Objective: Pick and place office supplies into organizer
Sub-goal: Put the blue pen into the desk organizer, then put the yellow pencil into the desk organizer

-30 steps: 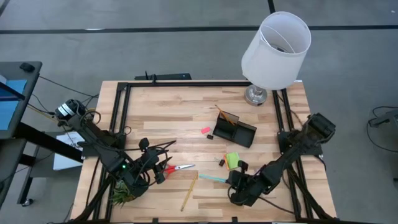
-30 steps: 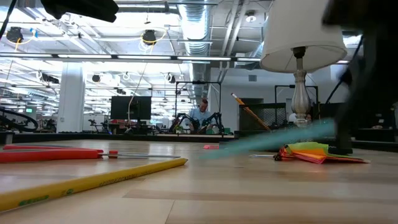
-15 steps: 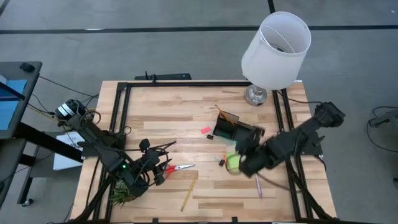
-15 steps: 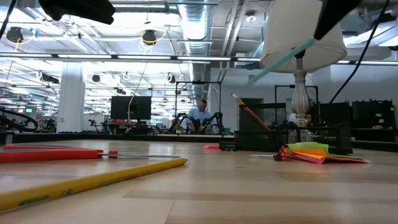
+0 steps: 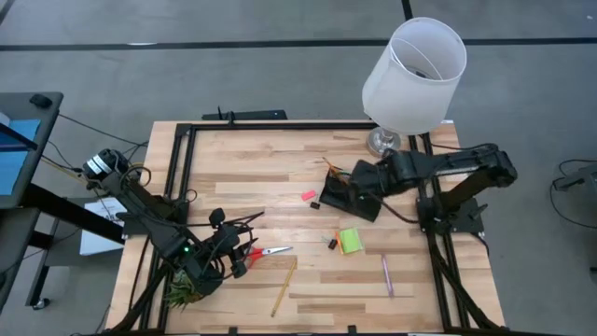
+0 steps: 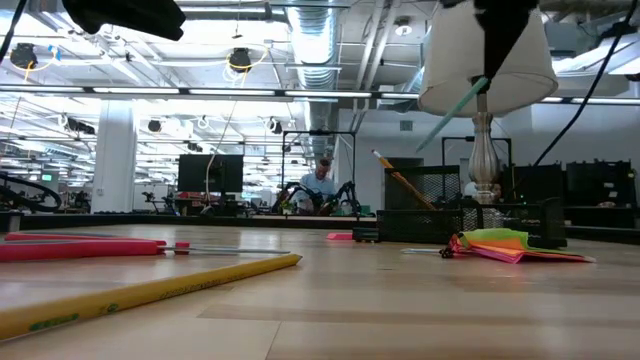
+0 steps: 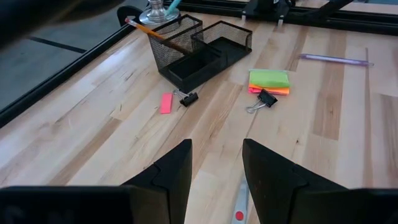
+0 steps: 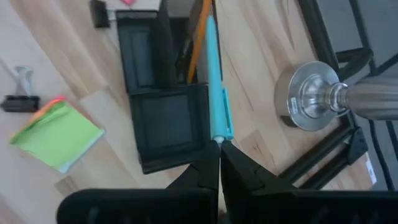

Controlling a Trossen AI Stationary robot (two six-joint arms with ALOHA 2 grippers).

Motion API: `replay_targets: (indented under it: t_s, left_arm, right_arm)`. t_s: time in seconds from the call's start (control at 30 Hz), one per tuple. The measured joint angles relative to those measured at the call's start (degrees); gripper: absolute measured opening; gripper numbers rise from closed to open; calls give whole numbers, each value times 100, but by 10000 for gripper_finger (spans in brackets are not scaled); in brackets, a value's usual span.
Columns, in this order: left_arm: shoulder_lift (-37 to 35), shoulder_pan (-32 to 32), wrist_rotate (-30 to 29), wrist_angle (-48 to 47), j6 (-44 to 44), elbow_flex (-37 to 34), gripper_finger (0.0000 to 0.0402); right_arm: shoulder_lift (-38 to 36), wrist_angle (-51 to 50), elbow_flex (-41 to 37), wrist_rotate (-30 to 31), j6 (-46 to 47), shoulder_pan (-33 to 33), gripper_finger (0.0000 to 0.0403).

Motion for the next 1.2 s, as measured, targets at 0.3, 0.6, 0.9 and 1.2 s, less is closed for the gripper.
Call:
replay_targets:
  t_s: [0.3, 0.6, 0.9, 1.2]
  left_arm:
    - [0, -2, 9, -132, -11, 0, 135]
    - [2, -1, 13, -142, -22, 0, 135]
    - [2, 0, 96, -123, -26, 0, 135]
    - [2, 0, 96, -135, -26, 0, 135]
  right_arm:
    - [257, 275, 11, -717, -779, -415, 0]
    - [921, 371, -2, -696, -1510, -449, 0]
    - [1675, 335, -2, -250, -2142, -609, 34]
    - [2037, 330, 7, 452, -2741, -599, 111]
